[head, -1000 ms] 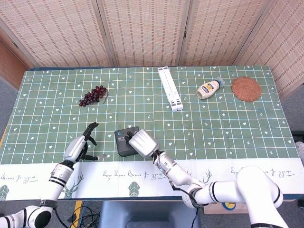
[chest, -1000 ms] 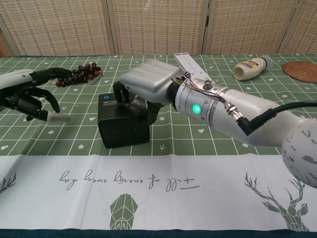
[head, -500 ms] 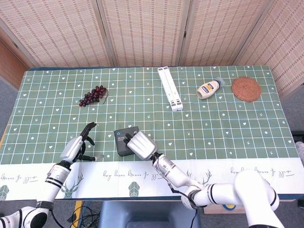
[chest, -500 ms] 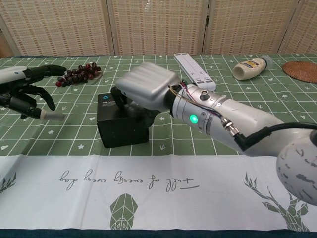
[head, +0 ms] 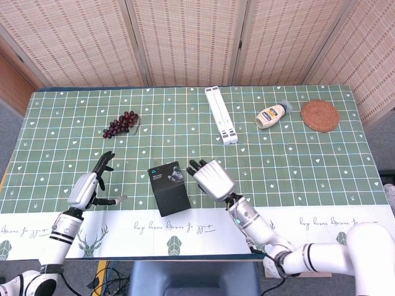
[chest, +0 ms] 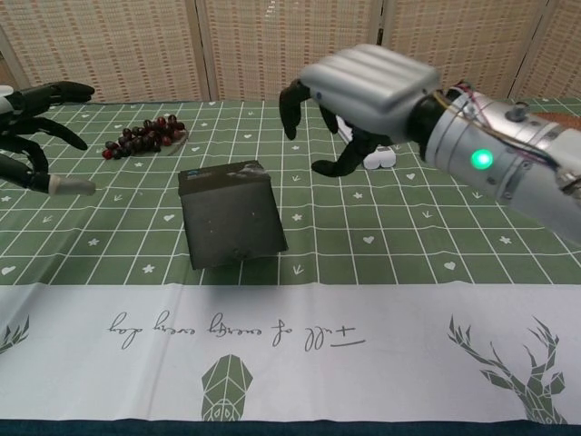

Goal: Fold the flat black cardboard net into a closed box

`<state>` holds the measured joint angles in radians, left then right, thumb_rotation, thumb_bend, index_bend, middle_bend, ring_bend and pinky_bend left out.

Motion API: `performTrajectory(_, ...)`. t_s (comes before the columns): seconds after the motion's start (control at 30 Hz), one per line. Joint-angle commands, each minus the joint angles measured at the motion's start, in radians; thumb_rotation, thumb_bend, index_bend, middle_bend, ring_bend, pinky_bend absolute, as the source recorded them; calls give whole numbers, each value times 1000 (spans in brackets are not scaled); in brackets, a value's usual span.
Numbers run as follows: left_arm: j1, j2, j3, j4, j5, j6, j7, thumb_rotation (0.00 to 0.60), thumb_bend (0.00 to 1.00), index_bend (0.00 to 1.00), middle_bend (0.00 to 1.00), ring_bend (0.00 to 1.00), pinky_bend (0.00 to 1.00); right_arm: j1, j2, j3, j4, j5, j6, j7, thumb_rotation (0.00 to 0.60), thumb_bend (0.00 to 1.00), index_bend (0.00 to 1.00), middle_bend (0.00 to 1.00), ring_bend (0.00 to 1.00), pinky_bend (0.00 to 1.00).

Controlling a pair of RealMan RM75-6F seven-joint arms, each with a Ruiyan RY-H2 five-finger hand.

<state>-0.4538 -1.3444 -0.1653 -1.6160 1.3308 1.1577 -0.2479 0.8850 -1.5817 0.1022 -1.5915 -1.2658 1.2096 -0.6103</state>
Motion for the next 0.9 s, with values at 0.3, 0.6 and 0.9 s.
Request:
performTrajectory(0.3, 78, -11, 26, 99, 38, 178, 240, 600, 95, 0, 0, 155, 425, -269, 346, -145, -184, -120, 171, 228, 600, 314, 414, 356, 455, 736)
performTrajectory(0.6, 178, 9, 68, 138, 71, 311, 296, 600, 95, 27, 0, 142, 385, -492, 432, -231, -49, -213, 347, 429, 600, 327, 414, 394, 439, 700)
performTrajectory(0.9, 245, 50, 107, 91, 94, 369, 382, 600, 95, 27, 0, 131, 340, -642, 399, -243, 100, -227, 424, 554, 600, 340, 414, 416, 439, 694)
